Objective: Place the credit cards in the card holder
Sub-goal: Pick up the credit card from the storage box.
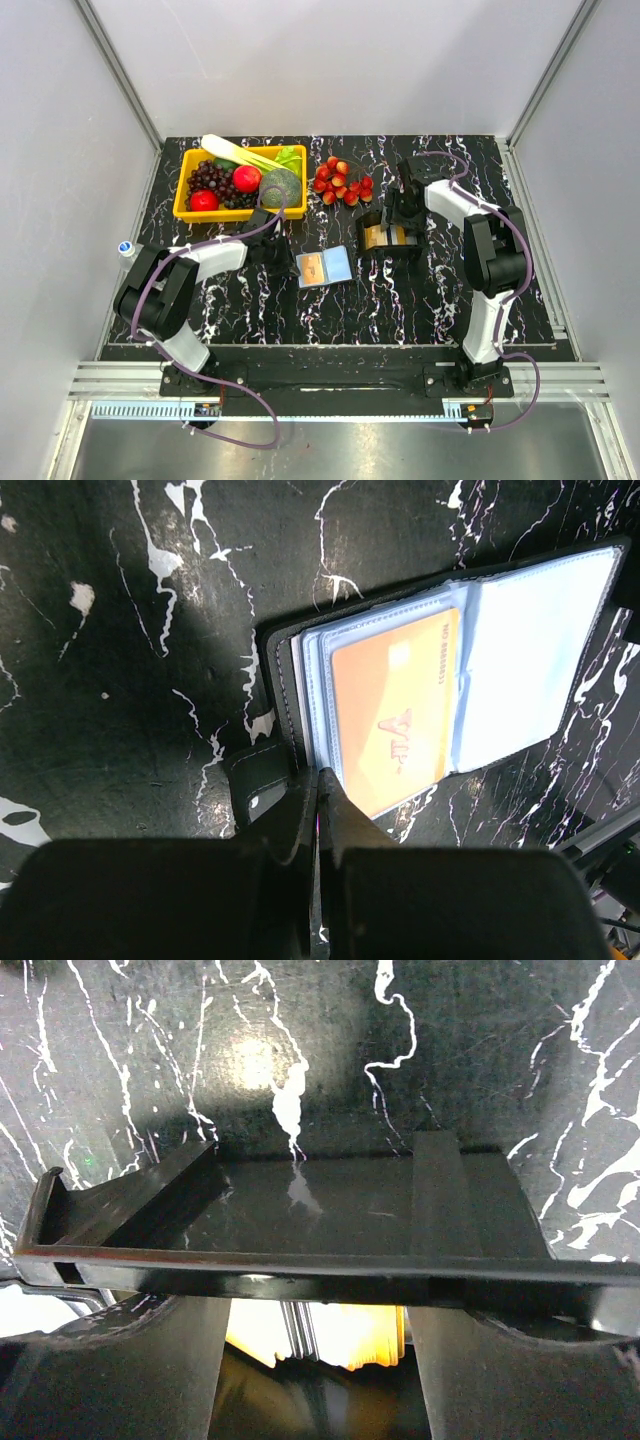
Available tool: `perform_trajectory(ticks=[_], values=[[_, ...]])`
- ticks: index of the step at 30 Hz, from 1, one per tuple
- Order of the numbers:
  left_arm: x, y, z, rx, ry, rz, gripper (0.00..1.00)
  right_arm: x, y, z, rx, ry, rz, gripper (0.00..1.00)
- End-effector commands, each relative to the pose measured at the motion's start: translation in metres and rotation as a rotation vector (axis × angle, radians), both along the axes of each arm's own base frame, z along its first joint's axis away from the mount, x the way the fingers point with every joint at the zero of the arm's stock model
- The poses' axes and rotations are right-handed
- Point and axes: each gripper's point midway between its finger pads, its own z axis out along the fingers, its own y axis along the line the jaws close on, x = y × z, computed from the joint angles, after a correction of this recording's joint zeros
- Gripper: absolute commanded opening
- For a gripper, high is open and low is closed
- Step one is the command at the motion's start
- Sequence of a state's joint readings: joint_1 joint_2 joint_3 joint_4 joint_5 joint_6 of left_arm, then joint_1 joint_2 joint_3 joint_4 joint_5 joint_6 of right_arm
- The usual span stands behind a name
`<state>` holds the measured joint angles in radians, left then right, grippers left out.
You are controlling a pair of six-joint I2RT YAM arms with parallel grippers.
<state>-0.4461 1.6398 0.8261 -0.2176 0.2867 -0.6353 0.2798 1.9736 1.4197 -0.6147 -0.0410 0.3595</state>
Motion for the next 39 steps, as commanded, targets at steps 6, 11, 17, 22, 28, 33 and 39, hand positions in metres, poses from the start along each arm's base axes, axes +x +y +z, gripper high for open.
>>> perform_trajectory(ticks=[6, 11, 17, 22, 28, 33, 39], values=[[0.010, -0.008, 0.010, -0.022, -0.029, -0.021, 0.00, -0.007, 0.039, 0.006, 0.183, 0.016, 0.089, 0.65], [0.010, -0.007, 0.008, -0.022, -0.024, -0.018, 0.00, -0.001, 0.060, 0.038, 0.310, -0.051, 0.108, 0.57], [0.010, -0.009, 0.008, -0.028, -0.024, -0.023, 0.00, -0.003, 0.083, 0.053, 0.416, -0.055, 0.148, 0.54], [0.011, -0.010, 0.008, -0.029, -0.024, -0.028, 0.00, -0.008, 0.099, 0.054, 0.451, -0.045, 0.178, 0.51], [0.012, -0.009, 0.007, -0.028, -0.023, -0.026, 0.00, -0.009, 0.111, 0.057, 0.463, -0.046, 0.202, 0.51], [0.011, -0.010, 0.007, -0.030, -0.022, -0.030, 0.00, -0.012, 0.120, 0.065, 0.458, -0.062, 0.228, 0.51], [0.011, -0.011, 0.007, -0.033, -0.023, -0.033, 0.00, -0.016, 0.117, 0.070, 0.396, -0.074, 0.244, 0.51]])
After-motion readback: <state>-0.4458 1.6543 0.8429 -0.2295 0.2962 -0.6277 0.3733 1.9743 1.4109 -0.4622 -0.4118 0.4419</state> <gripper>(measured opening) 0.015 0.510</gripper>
